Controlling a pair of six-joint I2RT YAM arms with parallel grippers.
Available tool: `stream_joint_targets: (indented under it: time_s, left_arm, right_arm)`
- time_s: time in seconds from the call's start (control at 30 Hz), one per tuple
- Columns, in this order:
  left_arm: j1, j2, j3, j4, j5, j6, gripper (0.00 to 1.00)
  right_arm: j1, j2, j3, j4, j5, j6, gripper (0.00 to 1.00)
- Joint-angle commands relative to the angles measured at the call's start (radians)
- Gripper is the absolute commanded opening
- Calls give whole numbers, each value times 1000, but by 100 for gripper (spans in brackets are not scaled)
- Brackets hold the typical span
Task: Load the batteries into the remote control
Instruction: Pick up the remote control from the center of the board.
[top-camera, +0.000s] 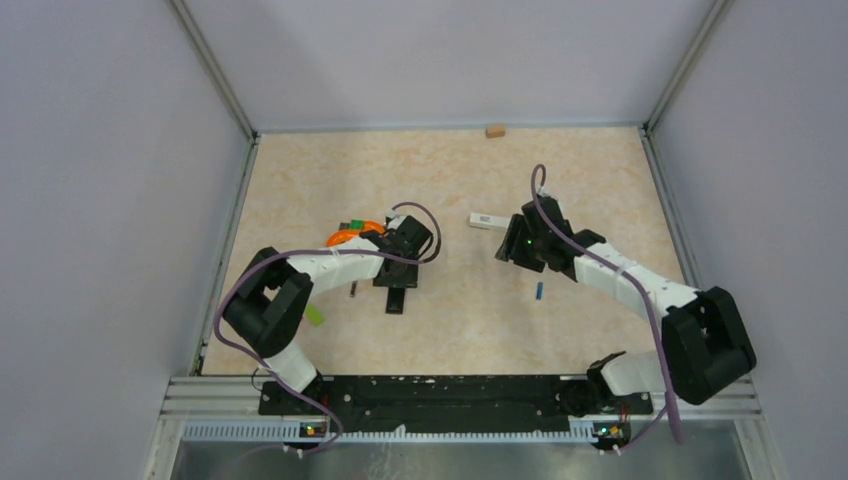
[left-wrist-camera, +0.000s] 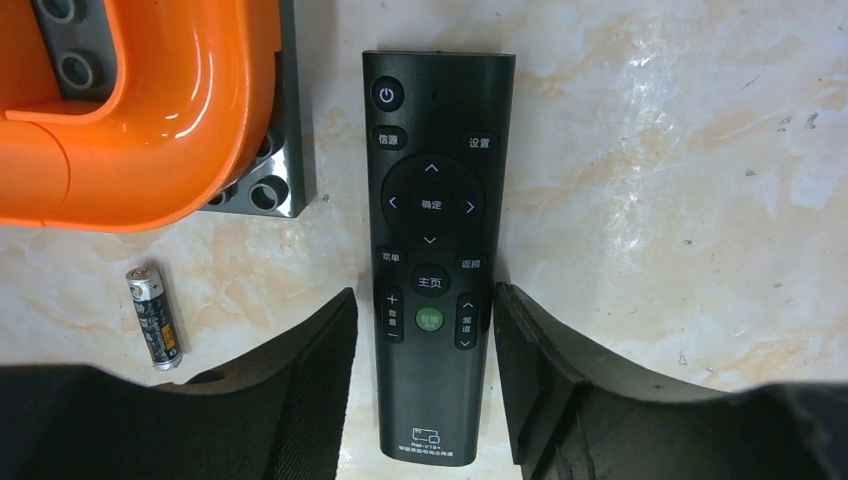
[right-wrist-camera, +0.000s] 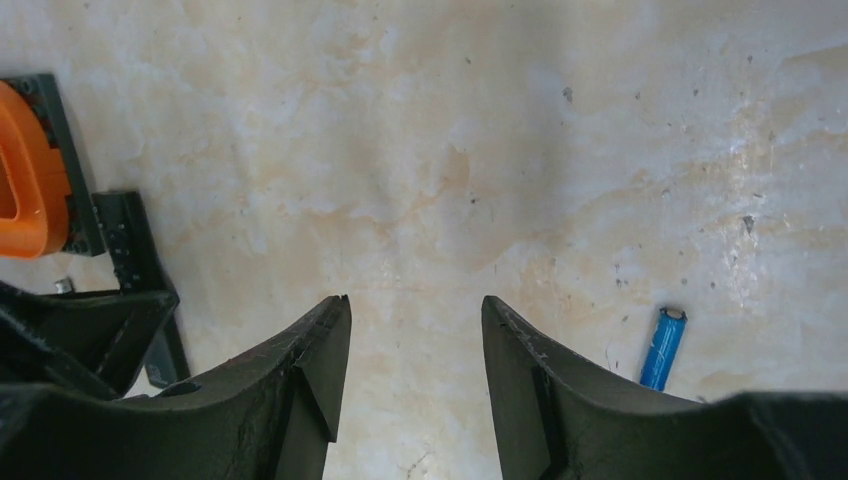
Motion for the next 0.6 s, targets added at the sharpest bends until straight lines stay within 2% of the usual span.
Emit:
stream_joint_targets:
  time_s: [0.0, 0.03, 0.27, 0.4, 0.57]
  left_arm:
    - [-5, 38, -4, -47, -9, 32, 58]
    - [-5, 41, -1, -46, -9, 41, 57]
    - [-4, 81, 41, -36, -6, 76, 27]
    - [3, 15, 57, -26, 36, 88, 21]
    - [32, -82, 91, 35, 216, 96, 22]
  right_arm:
    - [-6, -131, -10, -64, -6, 15, 53]
    - [-6, -153, -10, -74, -7, 13, 54]
    - [-6, -216, -10, -58, -95, -22, 54]
    - [-6, -245, -41, 27, -213, -47, 53]
    - [-5, -331, -153, 236, -365, -27, 51]
